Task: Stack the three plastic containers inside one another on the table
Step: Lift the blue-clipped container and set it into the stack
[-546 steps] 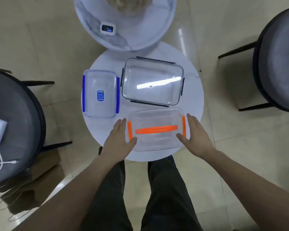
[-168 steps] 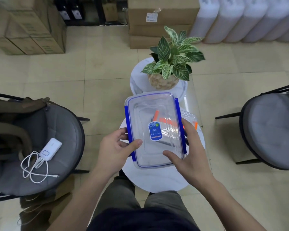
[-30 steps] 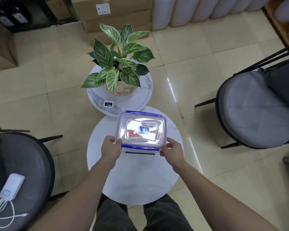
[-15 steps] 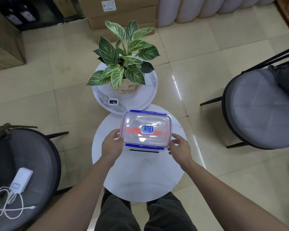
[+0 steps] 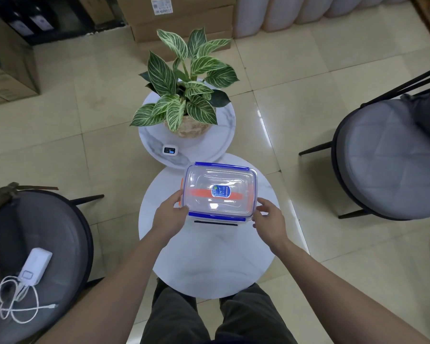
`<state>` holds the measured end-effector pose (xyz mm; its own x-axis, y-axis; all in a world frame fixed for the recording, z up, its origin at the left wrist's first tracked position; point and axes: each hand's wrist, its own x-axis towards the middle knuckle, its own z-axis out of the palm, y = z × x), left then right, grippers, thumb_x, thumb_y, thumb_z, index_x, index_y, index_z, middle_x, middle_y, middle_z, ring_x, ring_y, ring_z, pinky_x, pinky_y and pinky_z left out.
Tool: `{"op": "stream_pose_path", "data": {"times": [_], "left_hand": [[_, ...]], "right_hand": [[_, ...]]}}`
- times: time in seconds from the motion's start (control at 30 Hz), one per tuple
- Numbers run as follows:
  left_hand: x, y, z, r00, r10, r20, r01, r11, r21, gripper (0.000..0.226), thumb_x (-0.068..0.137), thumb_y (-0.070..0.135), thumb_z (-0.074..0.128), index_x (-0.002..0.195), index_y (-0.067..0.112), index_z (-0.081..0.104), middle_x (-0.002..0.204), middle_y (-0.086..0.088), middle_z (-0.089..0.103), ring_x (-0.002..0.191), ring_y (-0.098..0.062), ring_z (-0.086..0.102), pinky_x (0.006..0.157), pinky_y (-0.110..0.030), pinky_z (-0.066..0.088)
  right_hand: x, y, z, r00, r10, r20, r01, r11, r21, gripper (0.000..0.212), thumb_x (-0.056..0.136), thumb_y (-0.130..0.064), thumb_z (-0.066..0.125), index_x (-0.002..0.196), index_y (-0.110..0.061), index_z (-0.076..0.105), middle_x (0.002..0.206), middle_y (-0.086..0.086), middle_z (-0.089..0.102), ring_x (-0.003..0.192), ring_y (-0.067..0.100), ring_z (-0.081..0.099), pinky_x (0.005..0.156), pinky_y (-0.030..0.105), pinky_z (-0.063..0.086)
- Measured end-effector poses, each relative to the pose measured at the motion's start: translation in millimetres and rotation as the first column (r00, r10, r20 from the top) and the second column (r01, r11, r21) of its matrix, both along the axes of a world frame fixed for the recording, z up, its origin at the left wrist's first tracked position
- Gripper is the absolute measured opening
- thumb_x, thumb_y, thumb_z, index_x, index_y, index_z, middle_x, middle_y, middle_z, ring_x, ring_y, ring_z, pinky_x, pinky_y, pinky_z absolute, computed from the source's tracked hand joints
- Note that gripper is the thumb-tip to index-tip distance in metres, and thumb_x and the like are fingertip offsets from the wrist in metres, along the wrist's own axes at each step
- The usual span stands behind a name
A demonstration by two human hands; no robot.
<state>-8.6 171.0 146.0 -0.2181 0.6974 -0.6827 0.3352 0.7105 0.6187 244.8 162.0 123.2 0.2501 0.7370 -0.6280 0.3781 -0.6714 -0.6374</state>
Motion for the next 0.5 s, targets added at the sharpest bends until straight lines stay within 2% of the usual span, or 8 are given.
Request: {"op": "stream_pose_path", "data": {"times": [0.07,0.17,0.23,0.3,0.4,0.5], "left_hand": [[-2,1,1,1.0,-0.027,-0.007,0.027,1.0,-0.003,0.049,0.095,0.018,0.055,0.141,0.034,0.052,0.125,0.011,0.057,0.11,-0.015,0.057,0.062,-0.015,0.041],[-1,-1,2,0.996,-0.059,-0.073,0.063,0.997,0.051,0.049,0.095,0.016,0.054,0.141,0.033,0.051,0.129,0.007,0.058,0.107,-0.017,0.062,0.062,-0.018,0.047],[1,-3,2,0.986,-0.119,-0.116,0.129,0.988,0.083,0.05,0.096,0.012,0.053,0.144,0.027,0.049,0.137,0.003,0.054,0.114,-0.021,0.06,0.08,-0.029,0.054],[1,-6,1,0.97,-0.18,-0.161,0.196,0.976,0.089,0.049,0.097,0.013,0.054,0.145,0.022,0.047,0.143,-0.001,0.05,0.12,-0.021,0.055,0.094,-0.032,0.049],[0,-8,0,0.966,-0.196,-0.169,0.214,0.972,0.093,0.048,0.097,0.013,0.055,0.144,0.019,0.048,0.144,-0.002,0.049,0.118,-0.02,0.055,0.092,-0.028,0.044],[-1,-9,0,0.968,-0.182,-0.171,0.198,0.977,0.078,0.047,0.098,0.017,0.055,0.144,0.019,0.048,0.142,0.001,0.051,0.116,-0.017,0.055,0.079,-0.022,0.044]], "right_hand": [[0,0,1,1.0,0.016,0.013,-0.016,1.0,0.015,0.04,0.097,-0.022,0.057,0.138,-0.022,0.055,0.12,0.002,0.067,0.085,0.013,0.067,0.083,0.04,0.061],[-2,-1,2,0.997,0.056,0.05,-0.058,0.997,0.047,0.044,0.097,-0.023,0.058,0.14,-0.028,0.052,0.128,0.001,0.063,0.078,0.004,0.063,0.07,0.025,0.055],[-3,-4,3,0.99,0.107,0.095,-0.115,0.99,0.079,0.049,0.097,-0.025,0.058,0.144,-0.029,0.048,0.135,0.001,0.058,0.081,0.006,0.062,0.072,0.021,0.048],[-2,-7,3,0.977,0.176,0.123,-0.19,0.975,0.113,0.05,0.097,-0.027,0.058,0.146,-0.03,0.045,0.138,0.001,0.056,0.094,0.01,0.06,0.075,0.02,0.047],[-1,-11,0,0.961,0.236,0.144,-0.252,0.961,0.111,0.05,0.098,-0.031,0.058,0.146,-0.029,0.045,0.136,0.001,0.055,0.099,0.011,0.058,0.067,0.009,0.041],[0,-14,-3,0.961,0.24,0.136,-0.254,0.962,0.101,0.053,0.097,-0.031,0.06,0.147,-0.03,0.043,0.137,0.0,0.053,0.095,0.01,0.06,0.064,0.005,0.039]]}}
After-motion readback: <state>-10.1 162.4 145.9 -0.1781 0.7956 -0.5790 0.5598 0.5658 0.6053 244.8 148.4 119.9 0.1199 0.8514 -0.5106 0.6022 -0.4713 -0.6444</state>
